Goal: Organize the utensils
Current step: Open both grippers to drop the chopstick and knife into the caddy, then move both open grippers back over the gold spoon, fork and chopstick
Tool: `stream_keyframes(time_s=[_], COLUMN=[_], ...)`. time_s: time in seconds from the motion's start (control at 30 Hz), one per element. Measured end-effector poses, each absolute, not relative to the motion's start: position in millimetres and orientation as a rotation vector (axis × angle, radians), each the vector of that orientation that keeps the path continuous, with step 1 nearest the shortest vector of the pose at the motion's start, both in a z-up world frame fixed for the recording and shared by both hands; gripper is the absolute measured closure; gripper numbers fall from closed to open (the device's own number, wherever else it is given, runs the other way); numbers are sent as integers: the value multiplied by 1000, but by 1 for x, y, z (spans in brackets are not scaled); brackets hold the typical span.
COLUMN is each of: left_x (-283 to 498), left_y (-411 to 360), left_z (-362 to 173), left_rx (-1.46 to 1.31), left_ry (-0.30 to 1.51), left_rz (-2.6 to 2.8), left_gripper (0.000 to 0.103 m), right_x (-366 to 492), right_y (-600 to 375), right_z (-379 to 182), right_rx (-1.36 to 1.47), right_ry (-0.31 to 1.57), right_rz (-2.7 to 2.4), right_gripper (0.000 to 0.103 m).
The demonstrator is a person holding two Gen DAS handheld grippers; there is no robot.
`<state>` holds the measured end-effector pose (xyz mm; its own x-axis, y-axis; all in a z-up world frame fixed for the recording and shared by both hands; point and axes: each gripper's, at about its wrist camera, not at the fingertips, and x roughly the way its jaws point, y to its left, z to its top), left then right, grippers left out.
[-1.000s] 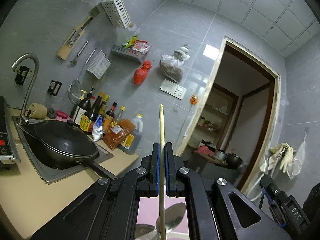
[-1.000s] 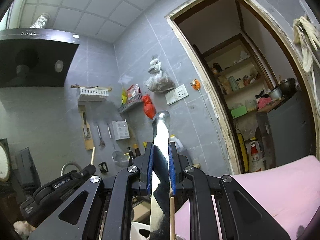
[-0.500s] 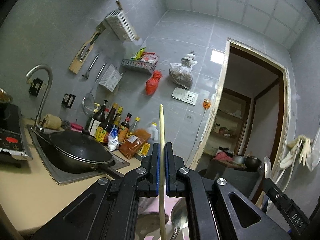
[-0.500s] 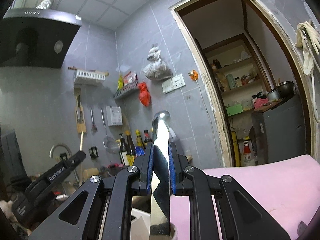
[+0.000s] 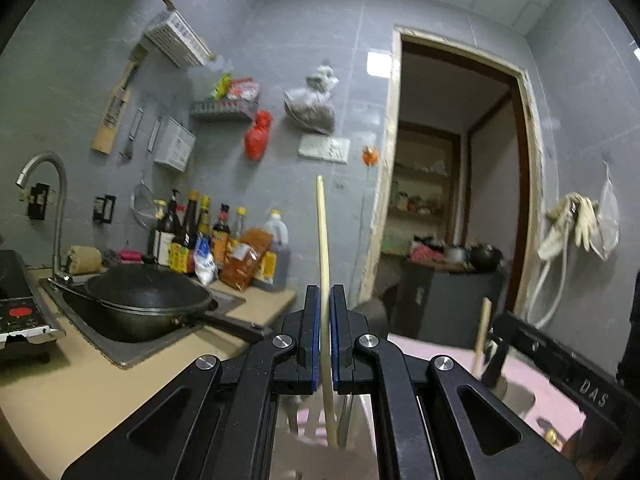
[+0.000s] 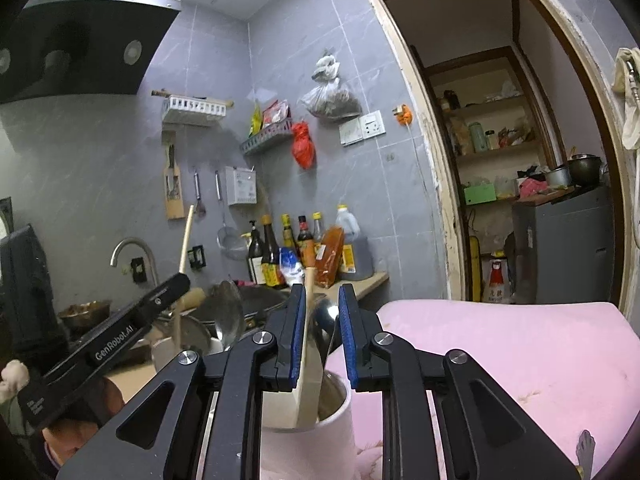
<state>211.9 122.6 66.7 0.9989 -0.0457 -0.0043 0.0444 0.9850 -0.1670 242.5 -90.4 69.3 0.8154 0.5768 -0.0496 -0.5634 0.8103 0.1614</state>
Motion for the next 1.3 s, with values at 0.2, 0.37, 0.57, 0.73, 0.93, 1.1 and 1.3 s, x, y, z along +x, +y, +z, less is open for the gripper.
stream_keyframes(time_s=[0.2,0.37,0.57,0.73,0.93,1.1,1.3], left_x=[208,200,187,173,157,146,143], left_y=[125,125,114,93,63,34,-10], left_z=[60,65,78,85,87,84,74], left_rx=[-166,-182,-189,-170,-163,-169,-115], left_ry=[75,125,173,204,212,235,284], left_rz=[-91,-128,-141,-142,-180,-274,-350], left_gripper=[100,86,68,39,14,9,8], right_x=[234,226,212,196,176,159,143], right_y=[-88,-94,-116,-146,-197,-233,-270], right_z=[75,81,93,99,101,100,92], right_rx=[129,136,135,129,133,126,97], right_ry=[104,112,121,130,162,172,212], right_rz=[625,612,574,510,411,336,256], right_gripper=[75,47,24,0,0,0,0])
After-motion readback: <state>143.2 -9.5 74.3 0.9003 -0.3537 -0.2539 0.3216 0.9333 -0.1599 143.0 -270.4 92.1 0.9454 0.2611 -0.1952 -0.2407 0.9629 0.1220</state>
